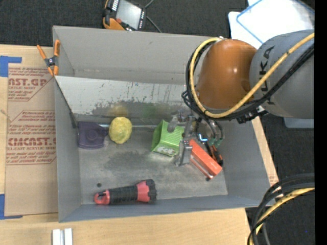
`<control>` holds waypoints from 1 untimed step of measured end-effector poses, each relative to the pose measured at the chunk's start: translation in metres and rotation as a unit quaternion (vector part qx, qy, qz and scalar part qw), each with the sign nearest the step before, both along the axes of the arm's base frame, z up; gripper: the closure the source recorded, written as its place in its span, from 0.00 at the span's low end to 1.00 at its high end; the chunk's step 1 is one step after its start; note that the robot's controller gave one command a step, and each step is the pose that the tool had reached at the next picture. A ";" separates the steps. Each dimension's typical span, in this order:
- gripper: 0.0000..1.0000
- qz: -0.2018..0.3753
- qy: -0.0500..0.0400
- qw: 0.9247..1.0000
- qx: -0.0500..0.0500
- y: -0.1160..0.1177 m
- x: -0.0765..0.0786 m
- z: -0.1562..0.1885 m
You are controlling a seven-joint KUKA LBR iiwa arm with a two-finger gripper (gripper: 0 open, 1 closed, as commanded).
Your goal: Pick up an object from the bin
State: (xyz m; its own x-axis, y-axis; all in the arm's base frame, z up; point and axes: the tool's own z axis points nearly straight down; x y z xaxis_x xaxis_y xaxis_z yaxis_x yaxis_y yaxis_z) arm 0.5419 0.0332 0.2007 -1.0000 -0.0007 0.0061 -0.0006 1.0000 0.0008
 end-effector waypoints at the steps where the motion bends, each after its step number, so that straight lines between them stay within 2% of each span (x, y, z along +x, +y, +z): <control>1: 0.00 0.000 -0.004 1.000 0.000 0.000 0.002 0.004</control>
Offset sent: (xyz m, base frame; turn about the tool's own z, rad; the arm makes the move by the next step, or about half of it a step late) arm 0.0487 -0.0337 -0.1307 0.0631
